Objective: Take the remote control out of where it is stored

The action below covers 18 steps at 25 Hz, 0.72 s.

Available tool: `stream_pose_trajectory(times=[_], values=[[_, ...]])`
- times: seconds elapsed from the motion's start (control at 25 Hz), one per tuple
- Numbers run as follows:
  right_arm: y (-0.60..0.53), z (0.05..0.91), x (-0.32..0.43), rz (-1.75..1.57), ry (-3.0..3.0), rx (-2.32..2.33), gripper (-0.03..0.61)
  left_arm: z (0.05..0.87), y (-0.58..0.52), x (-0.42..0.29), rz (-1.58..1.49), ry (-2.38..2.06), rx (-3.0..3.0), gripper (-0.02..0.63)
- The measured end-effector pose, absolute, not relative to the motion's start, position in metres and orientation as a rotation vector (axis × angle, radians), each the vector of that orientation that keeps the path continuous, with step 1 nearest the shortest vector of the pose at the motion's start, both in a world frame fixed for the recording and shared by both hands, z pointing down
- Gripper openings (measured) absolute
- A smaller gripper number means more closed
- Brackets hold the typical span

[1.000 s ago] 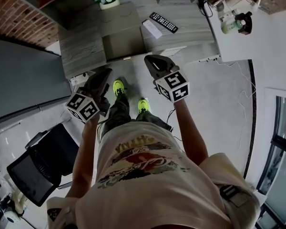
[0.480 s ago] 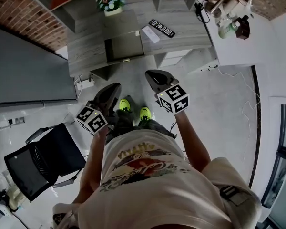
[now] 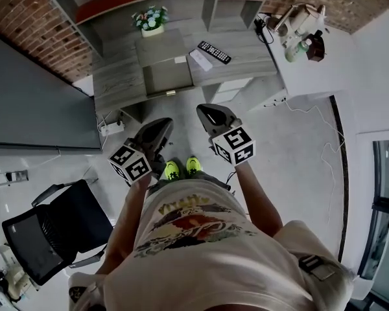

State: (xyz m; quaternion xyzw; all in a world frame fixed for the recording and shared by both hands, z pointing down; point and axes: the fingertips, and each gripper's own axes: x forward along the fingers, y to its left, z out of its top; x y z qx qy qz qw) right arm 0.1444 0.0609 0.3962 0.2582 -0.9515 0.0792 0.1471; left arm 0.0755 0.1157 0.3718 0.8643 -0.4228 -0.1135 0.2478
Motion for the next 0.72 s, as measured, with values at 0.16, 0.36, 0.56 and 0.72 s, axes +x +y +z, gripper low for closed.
stream_pose_trajectory(times=[0.16,0.36,0.56,0.72], values=[[0.068,0.388,0.129,0.196,-2.749,0.758,0.008,0.369,0.128,0.065,-0.315,-1.144,2.372,0.006],[0.075,0.382,0.114,0.167,-2.76,0.767,0.008,0.368,0.134,0.055,-0.318,-1.139,2.385,0.006],[0.08,0.383,0.108,0.167,-2.753,0.776,0.008,0.363,0.134,0.05,-0.324,-1.126,2.413,0.006],[0.088,0.385,0.103,0.171,-2.747,0.78,0.008,0.365,0.14,0.045,-0.317,-1.116,2.418,0.006]])
